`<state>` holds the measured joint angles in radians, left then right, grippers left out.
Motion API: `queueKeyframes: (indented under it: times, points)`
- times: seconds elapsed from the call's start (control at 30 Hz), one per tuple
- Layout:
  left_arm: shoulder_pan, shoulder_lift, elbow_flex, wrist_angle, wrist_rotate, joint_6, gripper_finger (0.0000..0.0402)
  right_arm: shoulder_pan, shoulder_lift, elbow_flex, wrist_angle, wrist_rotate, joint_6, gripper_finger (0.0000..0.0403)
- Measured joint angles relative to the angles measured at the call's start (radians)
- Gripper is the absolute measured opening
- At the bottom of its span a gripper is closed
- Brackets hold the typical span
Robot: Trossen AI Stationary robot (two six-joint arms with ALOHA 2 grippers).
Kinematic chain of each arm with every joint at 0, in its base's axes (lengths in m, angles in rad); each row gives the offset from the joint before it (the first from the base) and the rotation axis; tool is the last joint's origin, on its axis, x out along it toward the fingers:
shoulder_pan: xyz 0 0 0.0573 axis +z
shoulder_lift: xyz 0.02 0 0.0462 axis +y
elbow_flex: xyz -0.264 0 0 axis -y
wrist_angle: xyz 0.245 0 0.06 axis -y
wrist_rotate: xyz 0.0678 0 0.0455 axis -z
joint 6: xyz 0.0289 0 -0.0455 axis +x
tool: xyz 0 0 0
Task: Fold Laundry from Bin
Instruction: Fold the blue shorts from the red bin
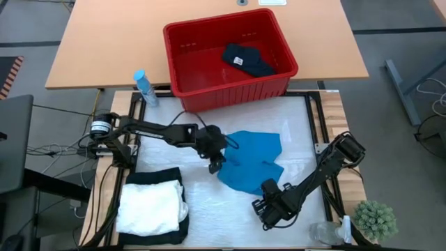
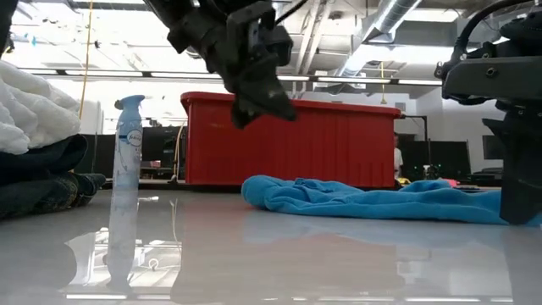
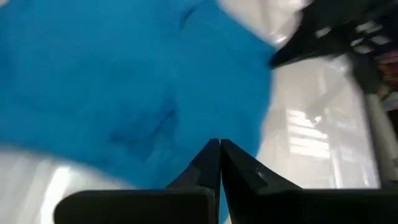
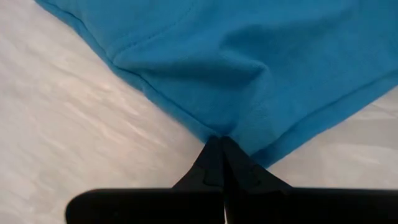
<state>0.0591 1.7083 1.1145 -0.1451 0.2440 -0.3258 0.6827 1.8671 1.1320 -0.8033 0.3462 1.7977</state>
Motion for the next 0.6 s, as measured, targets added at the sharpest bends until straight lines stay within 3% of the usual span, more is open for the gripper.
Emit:
queueKeyframes:
  times: [0.1,0.4,0.6]
  points:
    - [-0.011,0.027,0.000,0.076,0.008,0.002,0.0000,-0.001,0.000,-0.001,0.007,0.000,0.000,0.0013]
    - [-0.067,0.133,-0.001,0.057,-0.018,0.137,0.0000,0.009,0.002,-0.001,0.011,-0.005,0.000,0.0013]
    - [-0.065,0.176,0.000,0.045,-0.101,0.194,0.0000,0.010,0.002,-0.002,0.015,-0.007,0.000,0.0013]
